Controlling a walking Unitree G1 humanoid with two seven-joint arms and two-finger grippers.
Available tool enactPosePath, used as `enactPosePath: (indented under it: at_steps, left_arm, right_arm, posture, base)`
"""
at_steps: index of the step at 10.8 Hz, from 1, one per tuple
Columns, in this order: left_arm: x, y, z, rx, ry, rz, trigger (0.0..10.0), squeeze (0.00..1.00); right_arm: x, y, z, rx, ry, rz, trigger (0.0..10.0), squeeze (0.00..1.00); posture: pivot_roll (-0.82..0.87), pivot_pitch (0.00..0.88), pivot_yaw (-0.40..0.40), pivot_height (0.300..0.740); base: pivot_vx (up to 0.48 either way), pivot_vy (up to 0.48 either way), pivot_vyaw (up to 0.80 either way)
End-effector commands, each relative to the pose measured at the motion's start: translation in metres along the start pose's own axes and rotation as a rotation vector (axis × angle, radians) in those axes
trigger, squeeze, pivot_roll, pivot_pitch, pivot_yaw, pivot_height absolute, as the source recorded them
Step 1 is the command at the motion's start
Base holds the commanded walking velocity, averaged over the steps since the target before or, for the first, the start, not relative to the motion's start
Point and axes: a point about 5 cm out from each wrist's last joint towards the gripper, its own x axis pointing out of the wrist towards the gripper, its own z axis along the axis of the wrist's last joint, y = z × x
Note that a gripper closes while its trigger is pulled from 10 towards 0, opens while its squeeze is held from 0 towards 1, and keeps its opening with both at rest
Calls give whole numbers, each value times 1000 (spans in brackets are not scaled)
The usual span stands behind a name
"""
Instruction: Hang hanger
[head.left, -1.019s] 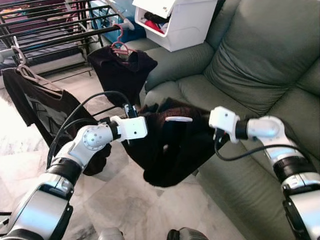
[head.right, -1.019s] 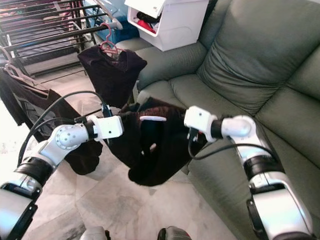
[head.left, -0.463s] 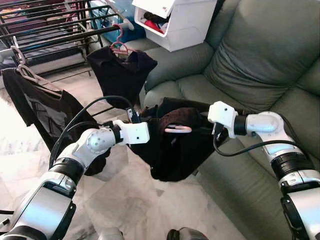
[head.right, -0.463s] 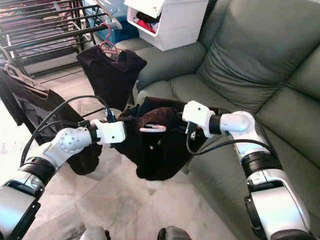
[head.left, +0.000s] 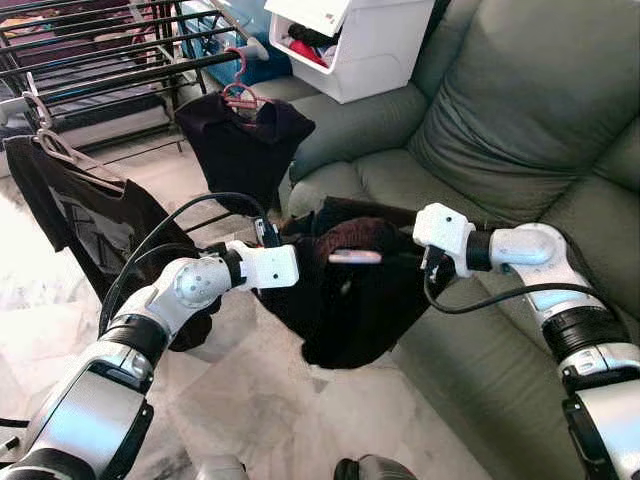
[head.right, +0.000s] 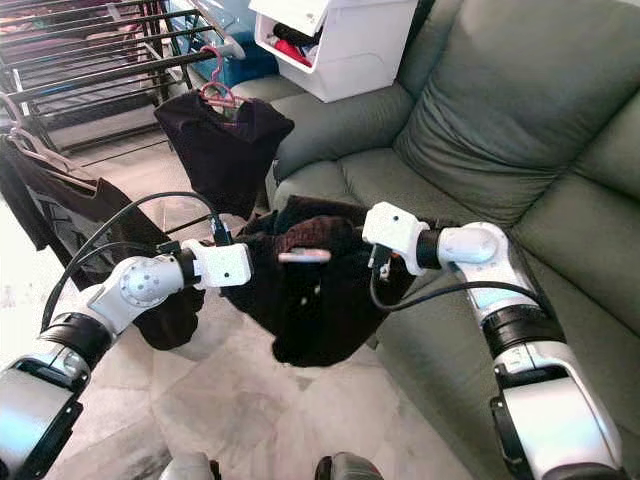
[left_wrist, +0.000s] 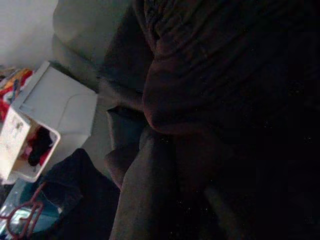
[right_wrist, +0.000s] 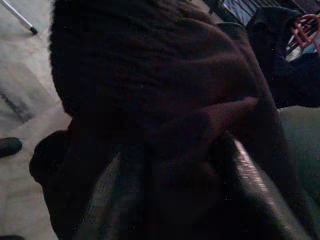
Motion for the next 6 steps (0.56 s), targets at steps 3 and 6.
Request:
enactPosePath:
  at_steps: [3,6]
  left_arm:
    - [3,20,6,20,-21,77,0,0]
    - [3,20,6,29,-21,71,0,0]
  right_arm:
    - [4,7,4,-53,48,77,10000,1000]
    - [-6,1,-1,-53,113,95,10000,0]
  posture:
    - [-110,0,-36,740]
    - [-111,0,-36,740]
  base:
    - [0,0,0]
    - [0,0,0]
